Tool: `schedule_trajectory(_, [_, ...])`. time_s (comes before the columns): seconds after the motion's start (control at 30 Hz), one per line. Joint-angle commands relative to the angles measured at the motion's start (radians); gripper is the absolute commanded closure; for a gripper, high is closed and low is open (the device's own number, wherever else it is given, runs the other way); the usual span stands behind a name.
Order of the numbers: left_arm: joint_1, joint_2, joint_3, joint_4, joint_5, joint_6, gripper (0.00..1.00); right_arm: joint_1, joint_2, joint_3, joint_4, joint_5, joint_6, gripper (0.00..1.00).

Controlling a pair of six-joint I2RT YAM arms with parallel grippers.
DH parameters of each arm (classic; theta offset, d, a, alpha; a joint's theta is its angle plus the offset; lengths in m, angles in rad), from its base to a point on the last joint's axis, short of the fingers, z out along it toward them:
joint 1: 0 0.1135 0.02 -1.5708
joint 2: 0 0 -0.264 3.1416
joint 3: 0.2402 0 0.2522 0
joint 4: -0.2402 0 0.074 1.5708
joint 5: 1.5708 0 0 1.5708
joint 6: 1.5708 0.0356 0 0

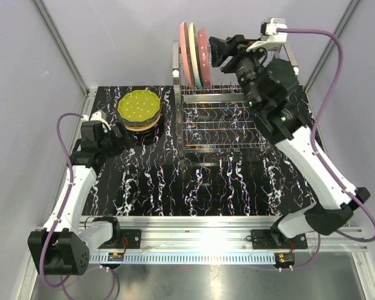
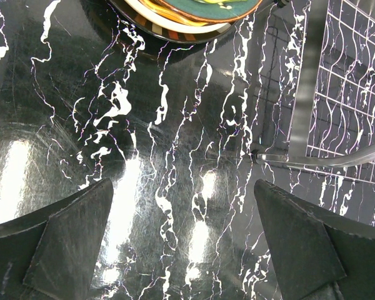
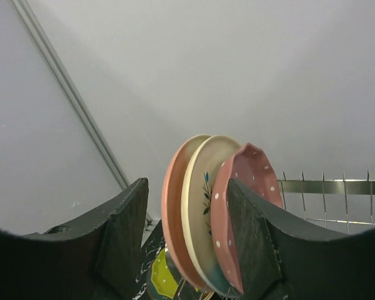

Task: Load the plates into the dish rack
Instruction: Grab a plate with the left arm

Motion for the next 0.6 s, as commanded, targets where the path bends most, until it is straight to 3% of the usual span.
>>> schedule_trajectory(0.0, [0.004, 0.005, 0.017, 0.025, -0.041, 0.021, 0.01, 0.007, -0.184, -0.211, 0.062, -0.121, 0.041, 0.38])
schedule_trajectory(0.1, [0.004, 0.007, 0.020, 0.021, -0.059, 0.021, 0.01, 0.010, -0.280, -0.289, 0.058, -0.171, 0.037, 0.38])
schedule_trajectory(0.3, [0.023, 0.024, 0.018, 0.011, -0.102, 0.016, 0.01, 0.019, -0.573, -0.693, 0.085, -0.267, 0.031, 0.43])
schedule_trajectory(0.57, [0.027, 0.034, 0.018, 0.008, -0.140, 0.015, 0.01, 0.025, -0.841, -0.875, -0.092, -0.322, -0.046, 0.44])
